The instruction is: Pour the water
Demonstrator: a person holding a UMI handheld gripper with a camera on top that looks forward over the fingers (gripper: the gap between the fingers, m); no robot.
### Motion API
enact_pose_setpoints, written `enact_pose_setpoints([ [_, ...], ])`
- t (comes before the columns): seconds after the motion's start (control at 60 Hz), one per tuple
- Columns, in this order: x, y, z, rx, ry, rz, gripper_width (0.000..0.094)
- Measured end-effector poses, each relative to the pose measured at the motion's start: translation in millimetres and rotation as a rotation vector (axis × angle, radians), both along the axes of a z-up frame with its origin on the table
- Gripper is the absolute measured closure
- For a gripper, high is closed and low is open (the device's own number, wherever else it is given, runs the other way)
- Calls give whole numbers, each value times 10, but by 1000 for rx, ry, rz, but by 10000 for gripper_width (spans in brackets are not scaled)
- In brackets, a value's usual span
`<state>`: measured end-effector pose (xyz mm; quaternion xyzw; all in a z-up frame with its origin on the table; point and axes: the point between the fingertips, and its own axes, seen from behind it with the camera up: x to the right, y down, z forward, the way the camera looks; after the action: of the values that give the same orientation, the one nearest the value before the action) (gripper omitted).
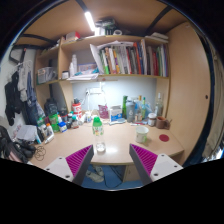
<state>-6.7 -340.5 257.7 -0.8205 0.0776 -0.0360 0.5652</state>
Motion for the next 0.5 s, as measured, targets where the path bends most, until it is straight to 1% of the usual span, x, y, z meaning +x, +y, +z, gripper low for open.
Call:
enact_pose_setpoints([
  [0.1,-64,418,-196,32,7,23,102],
  [0.217,-123,1096,-502,64,-10,58,102],
  [0.233,-127,1211,-606,74,-14,62,103],
  [0.3,-174,1619,-877,47,-5,78,103],
  [0.383,-284,2089,-1132,75,-3,117,103],
  [0.5,-352,2664,-1517,65,-28,157,102],
])
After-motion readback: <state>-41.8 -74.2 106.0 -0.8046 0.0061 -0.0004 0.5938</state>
